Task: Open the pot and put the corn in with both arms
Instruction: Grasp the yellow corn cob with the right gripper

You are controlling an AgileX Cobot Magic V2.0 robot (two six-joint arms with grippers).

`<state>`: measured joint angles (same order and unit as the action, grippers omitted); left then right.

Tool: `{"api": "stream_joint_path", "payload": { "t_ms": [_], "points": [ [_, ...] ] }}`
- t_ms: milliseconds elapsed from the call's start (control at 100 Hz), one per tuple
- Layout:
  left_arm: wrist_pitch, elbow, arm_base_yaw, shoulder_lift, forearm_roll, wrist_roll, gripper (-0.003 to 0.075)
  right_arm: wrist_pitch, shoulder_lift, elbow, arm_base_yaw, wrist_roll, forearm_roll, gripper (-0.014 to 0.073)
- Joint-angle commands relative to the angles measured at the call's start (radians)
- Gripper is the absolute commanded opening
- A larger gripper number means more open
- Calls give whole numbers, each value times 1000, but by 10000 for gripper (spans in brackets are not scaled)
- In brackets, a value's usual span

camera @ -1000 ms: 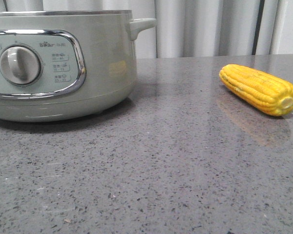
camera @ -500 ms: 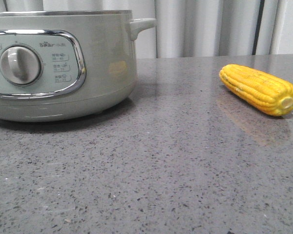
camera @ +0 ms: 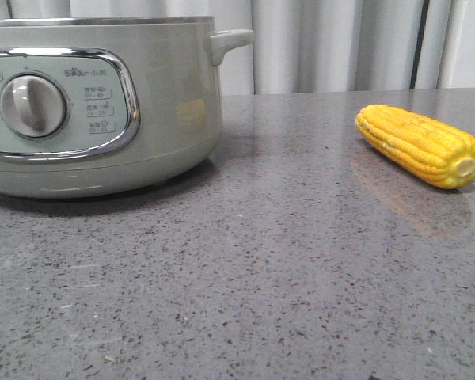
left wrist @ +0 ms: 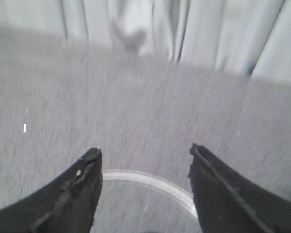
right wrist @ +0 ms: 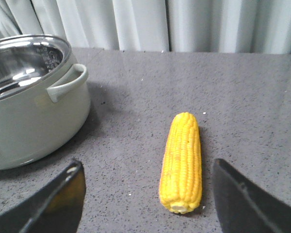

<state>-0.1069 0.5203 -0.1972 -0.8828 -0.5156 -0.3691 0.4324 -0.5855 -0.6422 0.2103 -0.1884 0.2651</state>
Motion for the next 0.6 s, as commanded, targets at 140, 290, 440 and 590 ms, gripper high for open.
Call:
{"api": "stream_joint_path", "payload": {
  "t_ms": [140, 290, 440, 590],
  "points": [
    [-52, 57, 30, 212, -6, 11, 363, 161, -311, -266, -5, -7, -7, 475],
    [-14, 57, 89, 326, -6, 11, 363, 222, -539, -374, -5, -7, -17, 475],
    [107, 57, 140, 437, -6, 11, 363, 225, -729, -450, -5, -7, -83, 474],
    [245, 57, 149, 541, -6, 11, 345, 228, -853, -506, -5, -7, -93, 409]
  ]
}}
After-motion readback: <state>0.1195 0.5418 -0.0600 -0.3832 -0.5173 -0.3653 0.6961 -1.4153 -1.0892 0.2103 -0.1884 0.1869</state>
